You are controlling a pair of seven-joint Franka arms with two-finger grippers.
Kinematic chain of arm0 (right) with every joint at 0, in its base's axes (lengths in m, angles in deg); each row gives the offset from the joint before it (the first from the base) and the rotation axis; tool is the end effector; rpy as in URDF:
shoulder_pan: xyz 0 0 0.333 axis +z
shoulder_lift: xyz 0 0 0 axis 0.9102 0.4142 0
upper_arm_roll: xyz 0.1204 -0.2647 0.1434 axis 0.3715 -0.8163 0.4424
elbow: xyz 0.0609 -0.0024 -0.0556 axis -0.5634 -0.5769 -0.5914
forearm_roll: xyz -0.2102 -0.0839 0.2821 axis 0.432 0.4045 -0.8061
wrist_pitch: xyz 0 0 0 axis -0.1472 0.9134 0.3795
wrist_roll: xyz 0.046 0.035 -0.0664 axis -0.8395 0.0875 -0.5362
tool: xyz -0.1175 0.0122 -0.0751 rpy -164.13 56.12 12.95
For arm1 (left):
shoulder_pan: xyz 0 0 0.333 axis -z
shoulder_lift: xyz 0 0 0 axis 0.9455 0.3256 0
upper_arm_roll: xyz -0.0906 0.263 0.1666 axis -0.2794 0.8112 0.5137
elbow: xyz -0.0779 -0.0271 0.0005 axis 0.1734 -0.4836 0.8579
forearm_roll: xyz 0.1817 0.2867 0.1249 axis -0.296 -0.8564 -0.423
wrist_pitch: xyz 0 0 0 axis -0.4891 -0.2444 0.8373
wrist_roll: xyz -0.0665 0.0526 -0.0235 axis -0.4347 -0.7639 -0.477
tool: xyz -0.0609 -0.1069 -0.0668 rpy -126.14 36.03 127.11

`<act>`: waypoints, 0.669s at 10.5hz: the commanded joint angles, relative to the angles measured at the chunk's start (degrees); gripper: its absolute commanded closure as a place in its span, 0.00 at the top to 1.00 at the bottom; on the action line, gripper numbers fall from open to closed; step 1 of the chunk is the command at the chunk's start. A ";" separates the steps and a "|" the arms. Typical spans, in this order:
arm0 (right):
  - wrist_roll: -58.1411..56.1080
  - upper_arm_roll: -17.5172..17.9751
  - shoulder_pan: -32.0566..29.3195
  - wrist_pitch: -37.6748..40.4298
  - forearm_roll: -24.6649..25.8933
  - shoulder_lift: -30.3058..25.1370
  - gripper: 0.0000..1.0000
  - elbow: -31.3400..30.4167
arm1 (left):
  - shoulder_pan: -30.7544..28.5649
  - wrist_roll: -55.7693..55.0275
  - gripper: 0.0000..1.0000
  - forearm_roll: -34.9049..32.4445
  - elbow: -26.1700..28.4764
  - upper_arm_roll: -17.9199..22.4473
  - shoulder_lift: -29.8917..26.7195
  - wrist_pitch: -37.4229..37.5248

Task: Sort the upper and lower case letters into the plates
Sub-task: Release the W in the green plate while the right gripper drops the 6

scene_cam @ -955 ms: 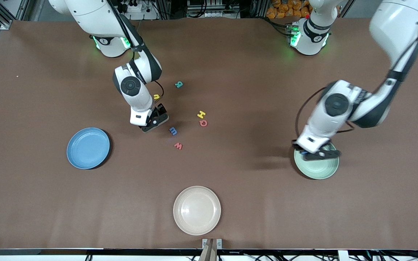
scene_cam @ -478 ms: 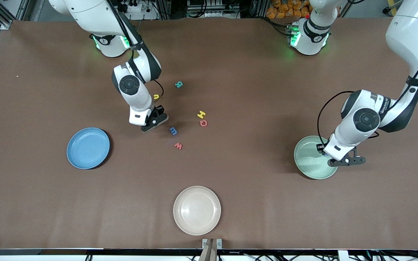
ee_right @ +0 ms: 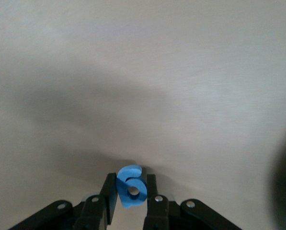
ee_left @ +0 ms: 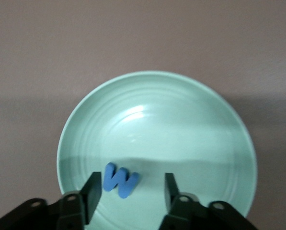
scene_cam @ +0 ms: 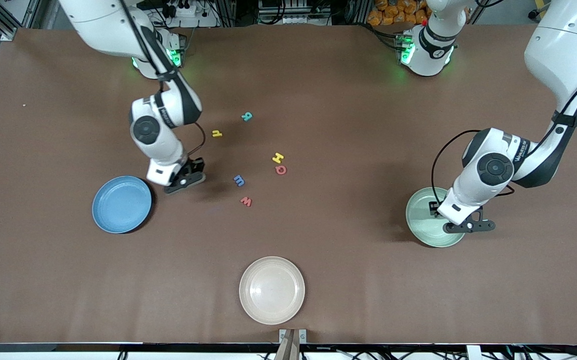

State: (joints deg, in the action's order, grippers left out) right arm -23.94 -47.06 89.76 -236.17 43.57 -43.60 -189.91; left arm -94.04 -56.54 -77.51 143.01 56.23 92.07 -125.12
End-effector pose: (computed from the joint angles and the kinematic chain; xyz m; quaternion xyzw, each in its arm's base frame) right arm 0.4917 0.1612 0.1991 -0.9808 -0.1947 -0.0047 0.0014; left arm 0.6091 -0.0715 0.2343 -0.9976 -0.0020 -0.0366 0.0596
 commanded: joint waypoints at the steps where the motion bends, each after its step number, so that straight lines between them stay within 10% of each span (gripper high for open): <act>1: -1.76 0.35 -5.21 1.90 0.34 -3.26 0.00 0.87 | 2.81 0.69 1.00 1.09 -1.20 0.62 -1.43 0.18; 7: -28.56 0.52 -20.52 13.93 0.44 -0.64 0.00 14.57 | 17.56 -7.44 1.00 13.99 -4.44 1.66 -3.01 0.18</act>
State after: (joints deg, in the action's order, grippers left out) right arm -49.84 -47.38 70.47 -224.74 43.80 -45.80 -179.41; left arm -80.19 -60.22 -66.36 139.23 56.18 90.69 -125.22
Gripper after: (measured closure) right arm 0.709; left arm 0.000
